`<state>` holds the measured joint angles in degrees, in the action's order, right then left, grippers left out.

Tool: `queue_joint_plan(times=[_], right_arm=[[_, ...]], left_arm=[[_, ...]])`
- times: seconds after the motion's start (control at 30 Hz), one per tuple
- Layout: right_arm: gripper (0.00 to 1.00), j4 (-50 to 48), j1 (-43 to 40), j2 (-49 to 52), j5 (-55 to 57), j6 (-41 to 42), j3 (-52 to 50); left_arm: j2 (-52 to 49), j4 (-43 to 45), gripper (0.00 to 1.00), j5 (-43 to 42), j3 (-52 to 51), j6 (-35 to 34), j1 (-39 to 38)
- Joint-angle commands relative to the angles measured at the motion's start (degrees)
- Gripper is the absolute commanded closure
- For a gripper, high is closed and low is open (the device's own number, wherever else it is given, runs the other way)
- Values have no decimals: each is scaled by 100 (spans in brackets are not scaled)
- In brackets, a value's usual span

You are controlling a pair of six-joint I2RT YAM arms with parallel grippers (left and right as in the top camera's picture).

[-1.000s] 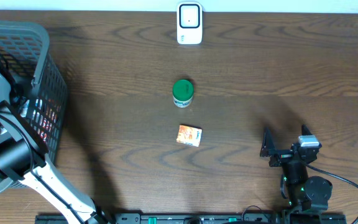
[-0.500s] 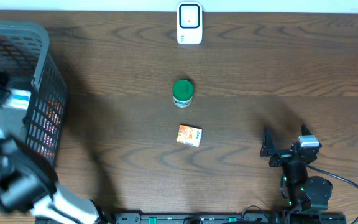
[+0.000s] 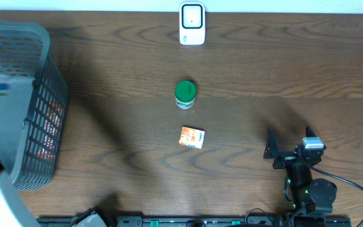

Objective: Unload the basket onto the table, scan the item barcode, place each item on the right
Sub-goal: 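Grasp the white Panadol box and lift it out of the basket, then carry the Panadol box toward the scanner and place it near the jar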

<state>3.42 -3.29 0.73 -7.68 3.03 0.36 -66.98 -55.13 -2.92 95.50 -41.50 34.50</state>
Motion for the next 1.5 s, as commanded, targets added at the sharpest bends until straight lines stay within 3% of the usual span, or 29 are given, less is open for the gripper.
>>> queue_joint_plan(times=[0.0,0.33,0.53,0.77,1.17,1.47], right_arm=[[1,26,39,-17,13,76,-7],[1,26,39,-17,13,76,-7],[1,24,39,-17,13,76,-7],[1,26,39,-17,13,76,-7],[1,24,39,-17,13,79,-7],[1,24,39,-17,13,76,-7]], left_arm=[[87,-402,46,-1285,20,101,-260],[-240,-1088,46,-1296,-229,142,-2262],[-885,-1082,46,-201,-476,-7,-3834],[-2033,-1078,46,881,-822,-577,-5016],[-4177,-476,46,649,-992,-1285,-5799],[-4721,-111,46,518,-992,-1392,-5794]])
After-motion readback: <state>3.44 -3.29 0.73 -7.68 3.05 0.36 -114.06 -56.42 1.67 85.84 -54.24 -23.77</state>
